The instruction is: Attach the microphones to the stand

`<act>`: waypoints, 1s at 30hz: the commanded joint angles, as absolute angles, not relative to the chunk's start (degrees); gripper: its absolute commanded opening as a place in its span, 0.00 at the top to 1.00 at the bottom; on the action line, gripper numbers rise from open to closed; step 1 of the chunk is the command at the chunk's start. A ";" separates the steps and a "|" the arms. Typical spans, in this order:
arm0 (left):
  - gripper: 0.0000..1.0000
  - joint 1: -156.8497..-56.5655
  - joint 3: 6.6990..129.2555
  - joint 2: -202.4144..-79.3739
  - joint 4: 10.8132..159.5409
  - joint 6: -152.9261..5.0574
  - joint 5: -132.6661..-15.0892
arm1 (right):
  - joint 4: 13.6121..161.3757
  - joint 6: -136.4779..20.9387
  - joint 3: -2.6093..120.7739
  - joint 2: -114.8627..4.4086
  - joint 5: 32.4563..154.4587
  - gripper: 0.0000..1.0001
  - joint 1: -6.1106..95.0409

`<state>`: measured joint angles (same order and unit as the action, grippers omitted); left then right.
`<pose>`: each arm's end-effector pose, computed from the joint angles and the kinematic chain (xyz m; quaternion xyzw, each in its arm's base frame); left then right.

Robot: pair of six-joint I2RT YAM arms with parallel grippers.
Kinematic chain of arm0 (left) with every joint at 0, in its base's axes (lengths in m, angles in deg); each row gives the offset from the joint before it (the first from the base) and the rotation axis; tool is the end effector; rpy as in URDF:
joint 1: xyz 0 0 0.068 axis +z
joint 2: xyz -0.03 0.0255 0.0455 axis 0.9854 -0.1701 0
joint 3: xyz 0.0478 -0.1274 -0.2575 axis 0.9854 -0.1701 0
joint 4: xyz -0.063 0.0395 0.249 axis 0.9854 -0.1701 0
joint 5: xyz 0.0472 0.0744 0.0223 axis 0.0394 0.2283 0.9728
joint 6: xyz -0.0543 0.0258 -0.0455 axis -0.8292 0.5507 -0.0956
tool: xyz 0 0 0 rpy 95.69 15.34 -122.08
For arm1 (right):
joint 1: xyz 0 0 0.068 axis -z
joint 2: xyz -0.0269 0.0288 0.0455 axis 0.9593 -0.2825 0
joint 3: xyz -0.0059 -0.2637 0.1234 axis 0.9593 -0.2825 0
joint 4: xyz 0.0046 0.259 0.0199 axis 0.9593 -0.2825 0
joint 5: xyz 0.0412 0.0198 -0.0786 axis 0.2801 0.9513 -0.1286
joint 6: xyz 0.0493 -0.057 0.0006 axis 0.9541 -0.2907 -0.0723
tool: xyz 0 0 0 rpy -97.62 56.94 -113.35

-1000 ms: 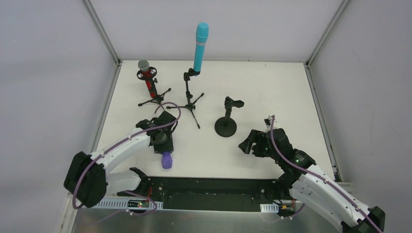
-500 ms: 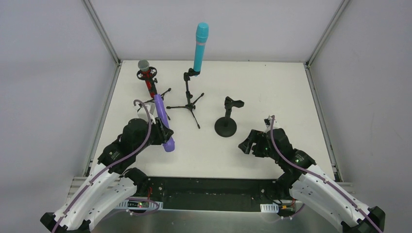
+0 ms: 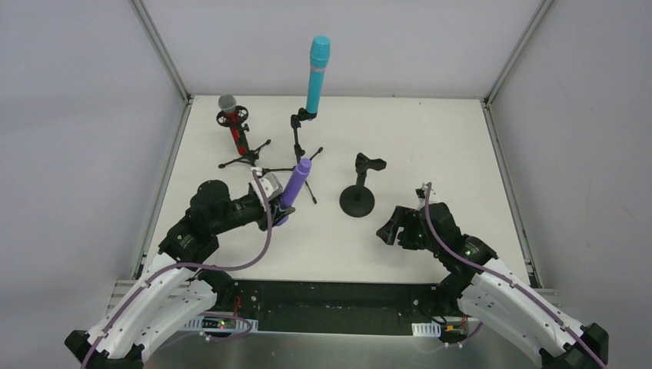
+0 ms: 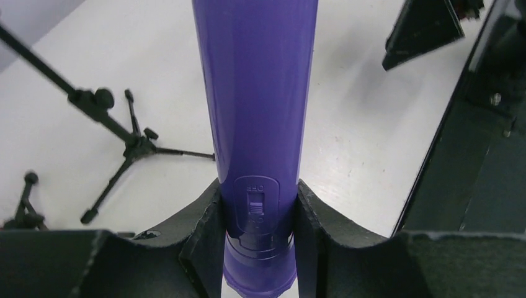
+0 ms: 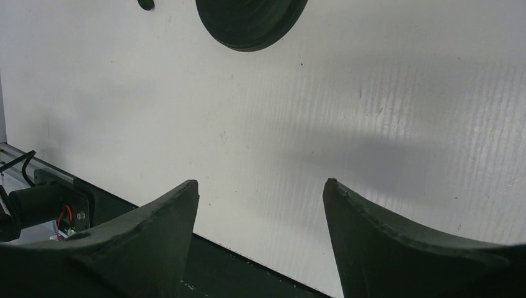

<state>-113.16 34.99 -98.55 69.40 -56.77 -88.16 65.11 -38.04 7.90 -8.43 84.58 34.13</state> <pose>0.1125 -0.1020 0.3361 0.3650 0.6538 -0.2958 0.5931 0.1181 0.0954 0.2159 -0.0937 0.8730 0.2527 0.4065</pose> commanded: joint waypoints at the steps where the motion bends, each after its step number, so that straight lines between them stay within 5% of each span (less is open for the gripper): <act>1: 1.00 -113.29 36.56 -99.35 73.02 -25.86 -106.18 | 65.73 -38.17 9.36 -9.12 85.20 0.23 34.48; 4: 1.00 -113.75 33.76 -96.69 70.83 -2.98 -116.89 | 65.28 -38.14 9.79 -9.23 85.20 0.23 34.47; 12: 1.00 -114.86 33.78 -96.43 70.10 20.09 -115.43 | 66.11 -37.57 11.02 -11.04 86.19 0.23 34.44; 30: 1.00 -126.40 27.14 -107.02 77.93 64.99 -82.76 | 72.97 -41.72 15.57 -14.32 100.79 0.22 34.45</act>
<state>-124.33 28.67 -105.34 71.37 51.14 -89.39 67.88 -39.70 12.92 -16.60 94.68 34.13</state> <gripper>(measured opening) 0.347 0.774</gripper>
